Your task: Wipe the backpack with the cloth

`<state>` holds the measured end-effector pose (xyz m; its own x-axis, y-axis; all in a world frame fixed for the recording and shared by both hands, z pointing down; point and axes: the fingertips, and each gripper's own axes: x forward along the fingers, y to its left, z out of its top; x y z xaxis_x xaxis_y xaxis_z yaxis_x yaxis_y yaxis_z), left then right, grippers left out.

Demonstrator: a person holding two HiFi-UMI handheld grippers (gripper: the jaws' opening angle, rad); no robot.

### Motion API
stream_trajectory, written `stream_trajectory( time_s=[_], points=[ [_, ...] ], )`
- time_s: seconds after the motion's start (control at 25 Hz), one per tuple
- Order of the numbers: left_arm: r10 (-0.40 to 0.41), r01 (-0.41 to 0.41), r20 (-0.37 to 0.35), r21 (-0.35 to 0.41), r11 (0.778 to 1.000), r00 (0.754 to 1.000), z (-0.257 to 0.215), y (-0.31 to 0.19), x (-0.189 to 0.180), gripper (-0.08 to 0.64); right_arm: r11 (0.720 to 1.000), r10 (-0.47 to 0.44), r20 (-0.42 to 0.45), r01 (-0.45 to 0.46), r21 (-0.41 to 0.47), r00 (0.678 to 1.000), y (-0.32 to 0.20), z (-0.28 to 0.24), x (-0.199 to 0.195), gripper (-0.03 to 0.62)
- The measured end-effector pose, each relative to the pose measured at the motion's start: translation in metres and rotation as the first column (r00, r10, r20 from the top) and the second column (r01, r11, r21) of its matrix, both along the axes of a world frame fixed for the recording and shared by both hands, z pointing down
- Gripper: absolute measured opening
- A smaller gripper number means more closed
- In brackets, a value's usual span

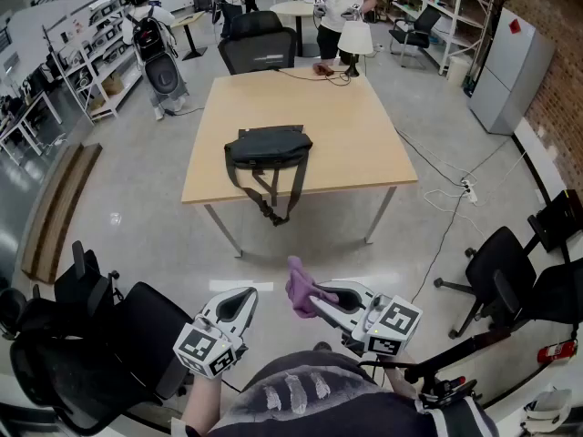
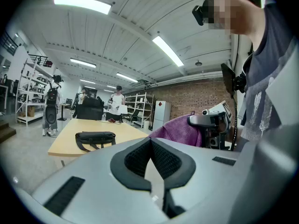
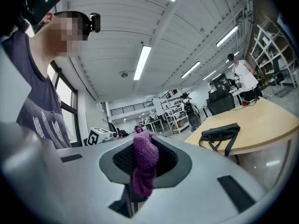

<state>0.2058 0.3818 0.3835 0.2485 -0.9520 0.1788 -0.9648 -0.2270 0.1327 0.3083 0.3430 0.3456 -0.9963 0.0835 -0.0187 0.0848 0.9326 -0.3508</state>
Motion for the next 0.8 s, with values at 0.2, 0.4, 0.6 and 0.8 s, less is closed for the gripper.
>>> stream_trajectory(
  time_s=[0.2, 0.4, 0.6, 0.8],
  points=[
    [0.021, -0.021, -0.009, -0.013, 1.0, 1.0, 0.0, -0.047, 0.023, 0.008, 1.0, 0.014, -0.019, -0.014, -0.003, 1.0, -0.044, 0.007, 0.027, 0.057],
    [0.095, -0.095, 0.017, -0.021, 0.995, 0.995, -0.006, -0.085, 0.051, 0.008, 0.998, 0.059, -0.006, -0.059, -0.025, 0.998, -0.075, 0.007, 0.051, 0.057],
    [0.163, -0.161, 0.045, -0.035, 0.986, 0.986, -0.008, -0.117, 0.064, 0.008, 0.994, 0.088, 0.034, -0.086, -0.064, 0.995, -0.092, 0.006, 0.065, 0.057],
    [0.218, -0.217, 0.032, -0.044, 0.975, 0.975, 0.001, -0.138, 0.068, 0.008, 0.989, 0.125, -0.021, -0.126, -0.078, 0.992, -0.103, 0.022, 0.067, 0.057]
  ],
)
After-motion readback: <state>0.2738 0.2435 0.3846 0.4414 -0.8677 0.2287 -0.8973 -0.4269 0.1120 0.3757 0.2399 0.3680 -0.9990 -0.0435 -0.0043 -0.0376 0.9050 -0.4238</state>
